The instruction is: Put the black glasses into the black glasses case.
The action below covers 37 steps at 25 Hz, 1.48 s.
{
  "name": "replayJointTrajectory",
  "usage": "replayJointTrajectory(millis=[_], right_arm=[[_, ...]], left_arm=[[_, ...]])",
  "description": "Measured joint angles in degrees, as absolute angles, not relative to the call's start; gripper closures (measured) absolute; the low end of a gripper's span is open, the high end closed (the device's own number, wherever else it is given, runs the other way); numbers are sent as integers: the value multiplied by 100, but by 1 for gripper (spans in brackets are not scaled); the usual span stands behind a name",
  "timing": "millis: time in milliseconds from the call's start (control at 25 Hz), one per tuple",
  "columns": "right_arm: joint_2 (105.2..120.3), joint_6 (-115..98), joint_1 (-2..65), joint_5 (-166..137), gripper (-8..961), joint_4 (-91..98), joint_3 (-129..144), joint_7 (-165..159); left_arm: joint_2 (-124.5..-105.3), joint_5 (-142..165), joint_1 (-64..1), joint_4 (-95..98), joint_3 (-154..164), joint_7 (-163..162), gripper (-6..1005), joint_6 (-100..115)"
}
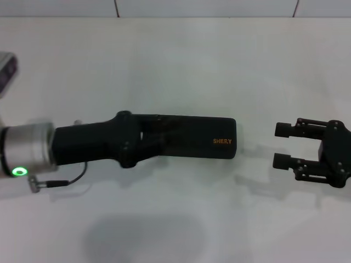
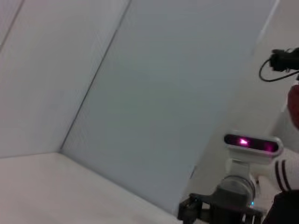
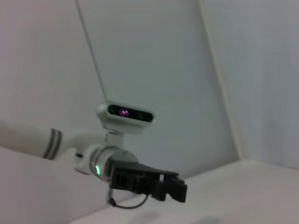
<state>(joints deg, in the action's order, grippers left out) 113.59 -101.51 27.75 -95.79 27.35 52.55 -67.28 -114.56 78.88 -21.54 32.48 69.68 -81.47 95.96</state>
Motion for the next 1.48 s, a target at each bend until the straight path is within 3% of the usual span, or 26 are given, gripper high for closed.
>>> replayJointTrajectory(millis=[480, 680, 880, 1480], right_arm=[[11382, -10930, 2947, -9870, 286, 2900, 5509, -6777], [11390, -10975, 3042, -9932, 185, 2902, 5575, -6777], [11429, -10976, 3132, -9939, 172, 2903, 5609, -6777], [11577, -10699, 3182, -9893, 173, 2867, 5626, -6724]], left_arm=[[-11379, 7994, -1412, 3163, 6793, -7158, 494, 10233], [-11460, 7992, -1164, 3148, 6571, -7027, 265, 10329], [-11505, 7990, -1080, 3146, 6455, -7005, 106, 10428], [-11513, 7985, -1122, 3093, 6452, -6838, 111, 10562]])
